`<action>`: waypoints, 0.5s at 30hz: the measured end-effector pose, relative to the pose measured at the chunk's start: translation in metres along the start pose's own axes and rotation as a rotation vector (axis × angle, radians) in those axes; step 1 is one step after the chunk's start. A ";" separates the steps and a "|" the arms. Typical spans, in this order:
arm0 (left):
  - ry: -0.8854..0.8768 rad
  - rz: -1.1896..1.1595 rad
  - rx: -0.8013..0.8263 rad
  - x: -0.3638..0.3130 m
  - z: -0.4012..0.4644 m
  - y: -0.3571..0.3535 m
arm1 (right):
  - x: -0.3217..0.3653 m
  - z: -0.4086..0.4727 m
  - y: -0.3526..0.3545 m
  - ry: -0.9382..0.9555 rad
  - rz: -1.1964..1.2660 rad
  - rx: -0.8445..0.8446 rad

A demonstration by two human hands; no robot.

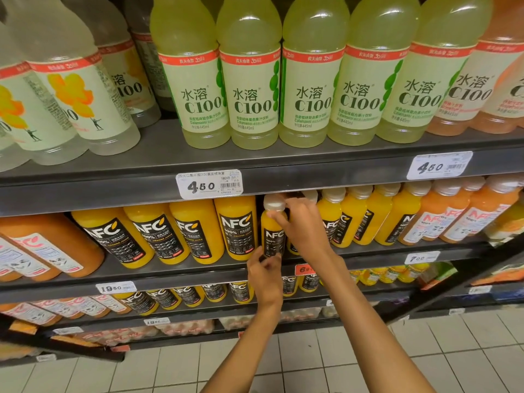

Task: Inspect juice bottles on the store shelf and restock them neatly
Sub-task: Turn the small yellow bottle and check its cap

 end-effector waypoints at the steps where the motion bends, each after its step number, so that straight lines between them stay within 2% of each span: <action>1: 0.000 0.004 0.021 0.000 0.001 -0.001 | 0.004 -0.001 0.001 0.042 -0.024 -0.035; 7: -0.049 0.086 0.085 -0.002 0.005 -0.005 | 0.016 -0.009 0.010 0.125 -0.053 -0.128; 11: -0.104 0.088 0.011 -0.006 -0.005 0.003 | 0.011 -0.017 0.041 0.112 -0.137 -0.329; 15: -0.210 0.143 0.085 -0.014 -0.015 -0.005 | -0.011 -0.015 0.041 0.048 -0.252 -0.230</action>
Point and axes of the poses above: each hand's wrist, its own z-axis towards the middle knuckle, its own y-axis out of the back of the hand, x = y × z, the point moved 7 cm from there along z, towards the middle knuckle, and after that the axes turned 14 degrees about z, right-handed, at the moved point
